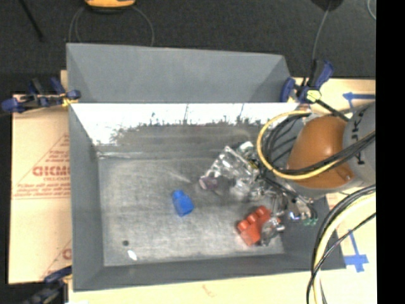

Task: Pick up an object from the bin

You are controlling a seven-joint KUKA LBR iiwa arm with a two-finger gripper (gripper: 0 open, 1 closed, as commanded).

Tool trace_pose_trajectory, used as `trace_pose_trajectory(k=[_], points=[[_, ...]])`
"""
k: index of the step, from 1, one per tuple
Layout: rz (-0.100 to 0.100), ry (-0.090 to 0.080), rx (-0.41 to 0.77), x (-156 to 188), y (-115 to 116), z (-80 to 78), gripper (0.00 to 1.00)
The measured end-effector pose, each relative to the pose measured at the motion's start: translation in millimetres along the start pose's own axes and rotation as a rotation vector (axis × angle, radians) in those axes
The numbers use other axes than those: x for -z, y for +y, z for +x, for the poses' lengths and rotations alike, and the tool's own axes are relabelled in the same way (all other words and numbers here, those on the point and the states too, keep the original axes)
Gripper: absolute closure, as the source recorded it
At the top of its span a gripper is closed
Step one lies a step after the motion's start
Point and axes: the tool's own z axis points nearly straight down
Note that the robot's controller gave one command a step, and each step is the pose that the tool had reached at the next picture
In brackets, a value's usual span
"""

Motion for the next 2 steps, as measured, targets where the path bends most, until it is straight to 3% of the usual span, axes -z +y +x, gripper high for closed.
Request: trace_pose_trajectory(k=[1, 2], points=[[-0.001, -0.001, 0.250, 21.1, 20.2, -15.0, 0.00], [0.000, -0.001, 0.251, 20.9, 19.9, -14.8, 1.00]])
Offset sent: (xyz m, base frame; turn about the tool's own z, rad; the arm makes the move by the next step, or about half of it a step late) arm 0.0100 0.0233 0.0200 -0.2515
